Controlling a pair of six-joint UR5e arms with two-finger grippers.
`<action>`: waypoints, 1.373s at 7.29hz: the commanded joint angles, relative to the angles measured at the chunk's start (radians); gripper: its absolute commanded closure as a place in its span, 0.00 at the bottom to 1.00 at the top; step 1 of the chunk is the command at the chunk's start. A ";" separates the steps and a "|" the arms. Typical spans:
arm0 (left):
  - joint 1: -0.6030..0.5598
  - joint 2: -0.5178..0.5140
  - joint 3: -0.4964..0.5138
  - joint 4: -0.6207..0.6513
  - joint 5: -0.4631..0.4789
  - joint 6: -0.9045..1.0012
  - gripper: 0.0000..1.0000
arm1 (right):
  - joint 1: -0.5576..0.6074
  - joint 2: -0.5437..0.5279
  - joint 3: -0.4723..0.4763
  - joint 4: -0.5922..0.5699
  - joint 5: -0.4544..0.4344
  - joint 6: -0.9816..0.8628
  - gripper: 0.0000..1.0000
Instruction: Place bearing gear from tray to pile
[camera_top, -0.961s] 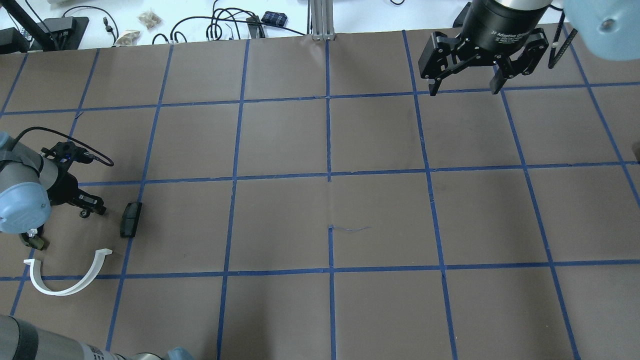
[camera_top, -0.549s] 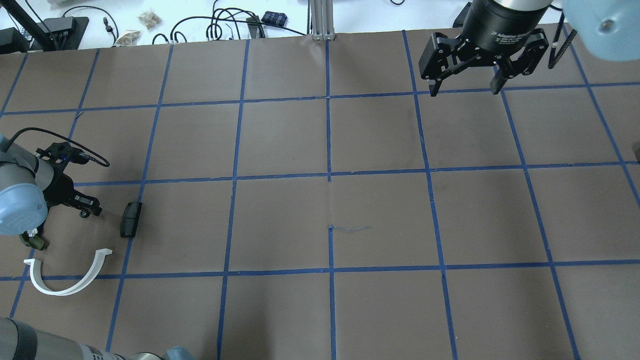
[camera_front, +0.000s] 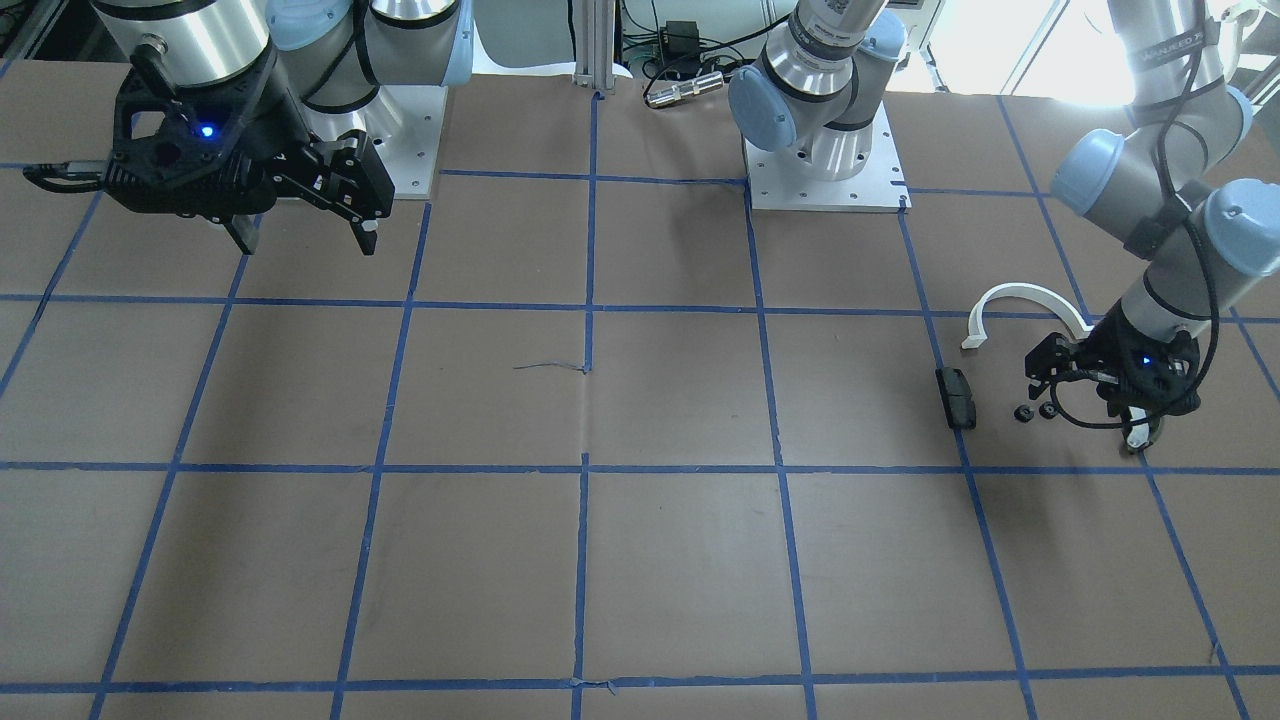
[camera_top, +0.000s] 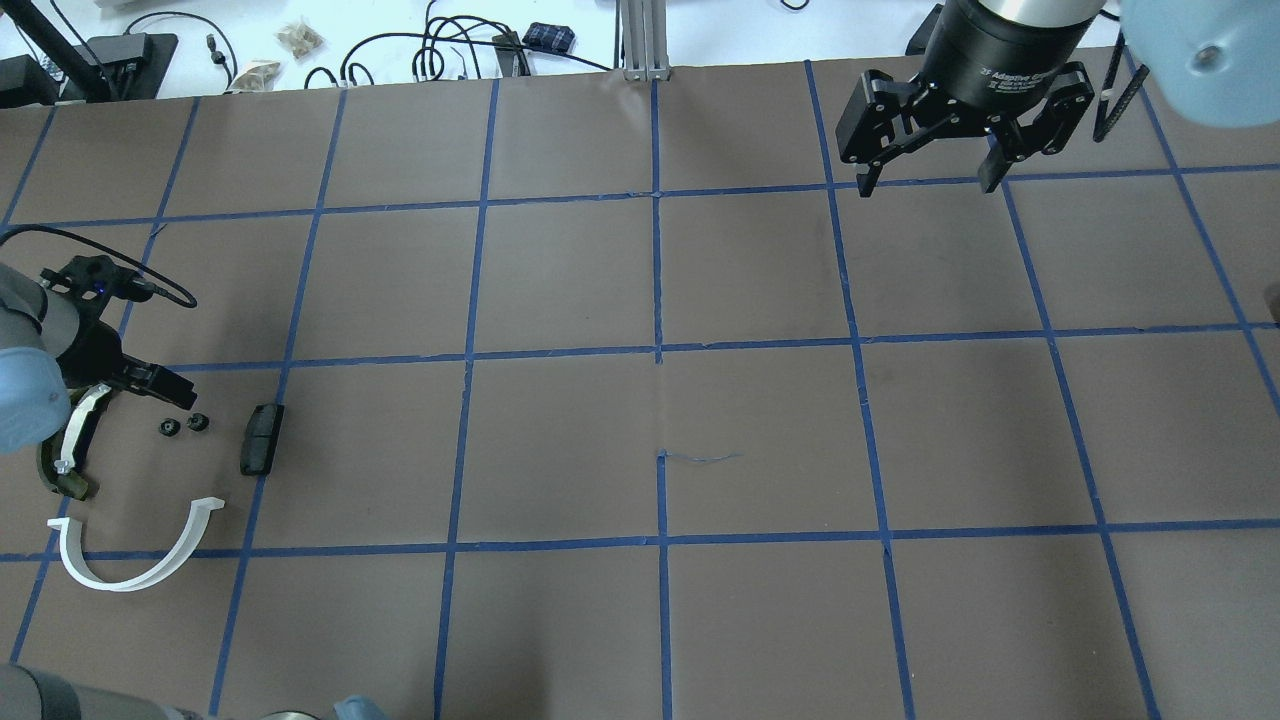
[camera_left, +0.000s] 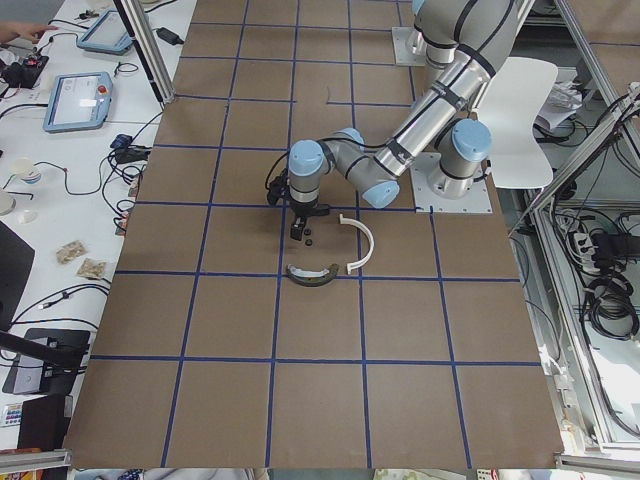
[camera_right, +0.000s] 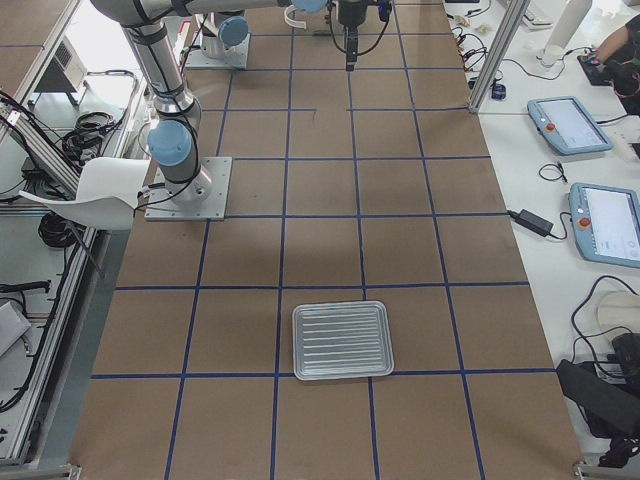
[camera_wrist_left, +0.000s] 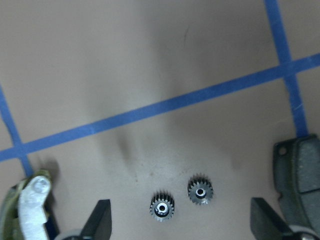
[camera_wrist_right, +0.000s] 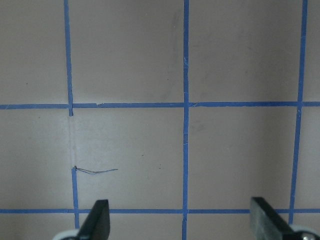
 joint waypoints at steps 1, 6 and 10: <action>-0.197 0.100 0.058 -0.124 0.008 -0.195 0.01 | -0.001 0.001 0.000 0.001 0.001 -0.001 0.00; -0.628 0.179 0.435 -0.610 0.057 -0.801 0.00 | 0.000 0.001 0.002 0.002 0.002 0.002 0.00; -0.623 0.159 0.520 -0.691 0.048 -0.802 0.00 | 0.000 0.001 0.002 0.001 0.002 0.000 0.00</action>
